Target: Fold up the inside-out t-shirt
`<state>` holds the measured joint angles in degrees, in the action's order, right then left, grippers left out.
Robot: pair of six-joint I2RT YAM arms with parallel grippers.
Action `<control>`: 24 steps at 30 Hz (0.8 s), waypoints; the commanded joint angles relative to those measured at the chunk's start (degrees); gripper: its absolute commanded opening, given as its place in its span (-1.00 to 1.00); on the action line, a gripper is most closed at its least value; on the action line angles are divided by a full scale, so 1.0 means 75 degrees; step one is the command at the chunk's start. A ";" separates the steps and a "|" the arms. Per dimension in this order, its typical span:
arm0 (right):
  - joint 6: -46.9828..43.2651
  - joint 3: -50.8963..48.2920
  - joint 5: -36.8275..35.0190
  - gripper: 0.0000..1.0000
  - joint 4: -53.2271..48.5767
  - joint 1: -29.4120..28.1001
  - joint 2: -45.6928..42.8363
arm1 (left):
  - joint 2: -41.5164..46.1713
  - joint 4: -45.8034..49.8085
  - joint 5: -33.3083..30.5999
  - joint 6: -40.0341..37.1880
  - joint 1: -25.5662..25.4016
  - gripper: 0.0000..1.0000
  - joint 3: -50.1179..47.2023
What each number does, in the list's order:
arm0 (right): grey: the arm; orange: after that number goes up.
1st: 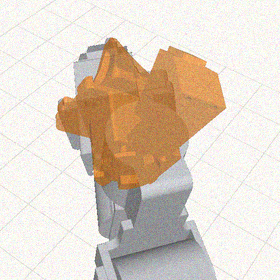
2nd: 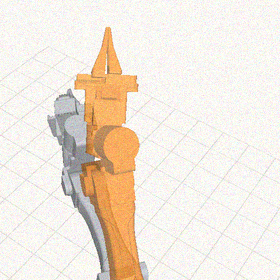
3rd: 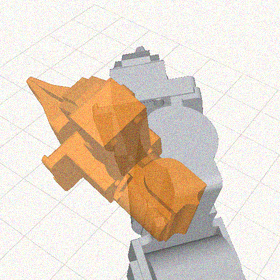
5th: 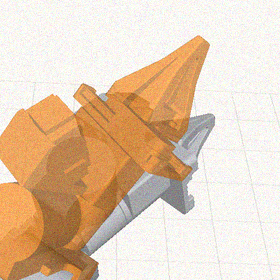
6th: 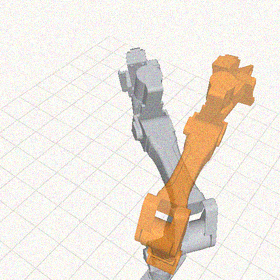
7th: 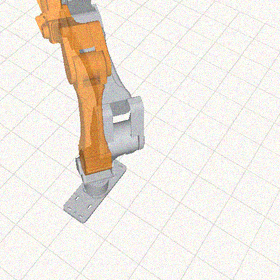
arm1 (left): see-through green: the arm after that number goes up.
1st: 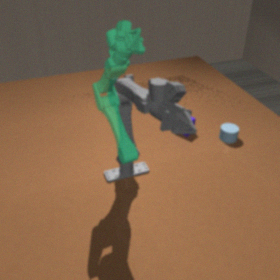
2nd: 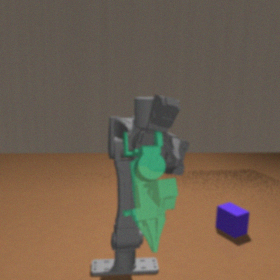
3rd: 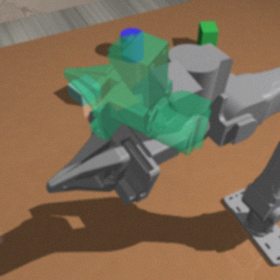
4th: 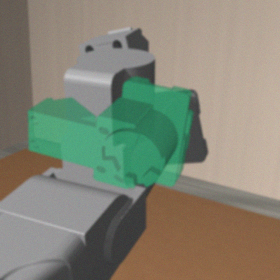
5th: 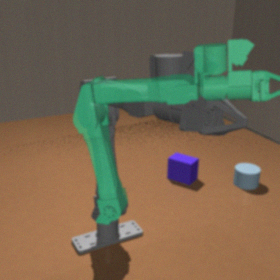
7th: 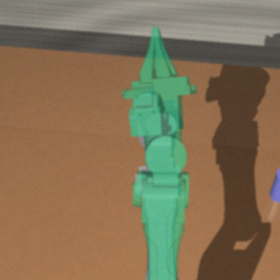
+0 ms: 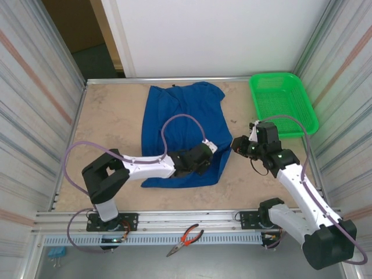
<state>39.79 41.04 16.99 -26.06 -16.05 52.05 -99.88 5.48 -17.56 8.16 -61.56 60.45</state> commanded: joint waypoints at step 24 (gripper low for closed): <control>0.1869 -0.0972 -0.4441 -1.00 0.5564 -0.5815 0.2642 | 0.0808 0.5228 0.1958 -0.0463 0.0578 -1.00 0.4712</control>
<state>56.05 29.80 -9.47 6.15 -59.31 67.53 -95.04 41.39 -4.05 5.91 -56.58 92.88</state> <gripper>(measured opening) 0.042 0.053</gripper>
